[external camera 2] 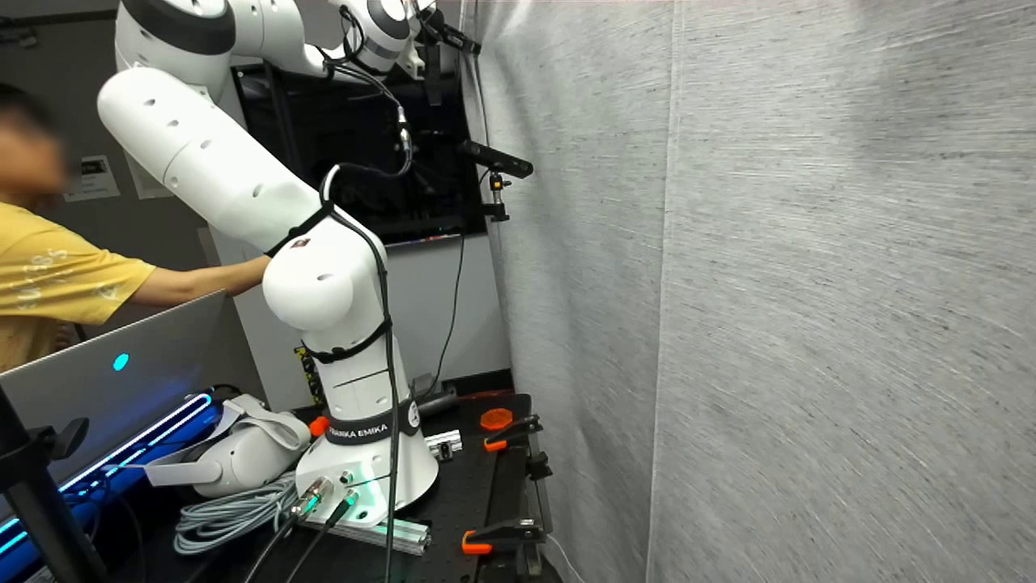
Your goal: Slide the curtain to the left
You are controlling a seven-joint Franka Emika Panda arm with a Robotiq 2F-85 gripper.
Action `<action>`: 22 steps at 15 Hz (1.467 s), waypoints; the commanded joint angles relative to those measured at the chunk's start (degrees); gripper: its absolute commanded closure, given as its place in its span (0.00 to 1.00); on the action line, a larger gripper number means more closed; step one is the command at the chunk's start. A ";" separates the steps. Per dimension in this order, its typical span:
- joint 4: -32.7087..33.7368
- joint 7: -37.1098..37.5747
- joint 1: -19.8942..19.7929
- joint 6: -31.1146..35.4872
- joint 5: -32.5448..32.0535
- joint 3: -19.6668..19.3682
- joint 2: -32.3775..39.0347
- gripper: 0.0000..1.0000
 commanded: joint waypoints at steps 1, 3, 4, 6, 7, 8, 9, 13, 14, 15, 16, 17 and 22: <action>-2.01 0.10 1.63 -3.54 3.13 5.97 0.00 0.99; -1.67 0.62 0.94 -4.06 3.18 6.44 -0.33 0.99; -1.55 0.77 0.63 -4.20 3.16 6.63 -0.41 0.99; -1.34 0.80 0.11 -4.47 3.04 6.91 -0.44 0.99; -1.19 1.21 -0.37 -4.92 3.09 7.12 -0.65 0.99; -1.03 1.57 -0.82 -5.43 3.12 7.30 -0.88 0.99; -0.88 1.80 -1.18 -5.98 3.11 7.44 -1.02 0.99; 2.29 -1.60 -3.46 -1.19 1.70 1.27 -0.49 0.96; 2.19 -1.61 -3.46 -1.19 1.69 1.22 -0.47 0.96; 2.19 -1.62 -3.46 -1.19 1.70 1.24 -0.55 0.96; 2.21 -1.62 -3.46 -1.19 1.70 1.25 -0.56 0.96; 2.20 -1.62 -3.46 -1.19 1.70 1.25 -0.56 0.96; 2.20 -1.62 -3.46 -1.19 1.70 1.25 -0.56 0.96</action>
